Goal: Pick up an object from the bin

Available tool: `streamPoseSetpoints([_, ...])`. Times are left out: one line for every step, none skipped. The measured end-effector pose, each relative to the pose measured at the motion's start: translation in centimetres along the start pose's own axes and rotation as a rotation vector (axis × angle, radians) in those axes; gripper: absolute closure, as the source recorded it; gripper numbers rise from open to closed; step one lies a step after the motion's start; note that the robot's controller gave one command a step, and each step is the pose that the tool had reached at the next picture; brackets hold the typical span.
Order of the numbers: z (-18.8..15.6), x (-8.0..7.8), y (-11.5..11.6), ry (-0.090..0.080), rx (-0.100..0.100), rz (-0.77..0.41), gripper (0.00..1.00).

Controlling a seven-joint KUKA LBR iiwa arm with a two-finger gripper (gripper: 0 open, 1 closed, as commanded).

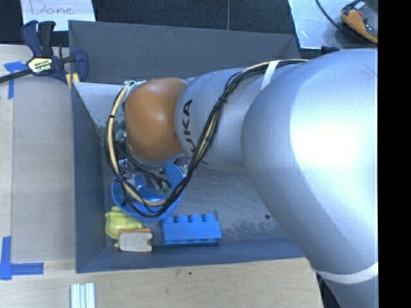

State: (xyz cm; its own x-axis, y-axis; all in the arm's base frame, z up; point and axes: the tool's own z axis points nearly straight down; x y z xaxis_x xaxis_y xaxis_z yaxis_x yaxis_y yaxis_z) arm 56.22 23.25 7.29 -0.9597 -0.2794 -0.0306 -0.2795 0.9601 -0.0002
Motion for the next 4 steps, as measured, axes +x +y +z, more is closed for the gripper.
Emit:
streamPoseSetpoints([0.0, 0.0, 0.0, 0.000, 0.000, 0.001, 1.00])
streamPoseSetpoints([-10.9, -0.4, -0.2, 0.006, -0.001, 0.041, 1.00])
streamPoseSetpoints([-16.2, -0.8, 0.0, 0.001, -0.001, 0.037, 1.00])
streamPoseSetpoints([-13.7, -2.1, -1.3, 0.002, -0.001, 0.161, 1.00])
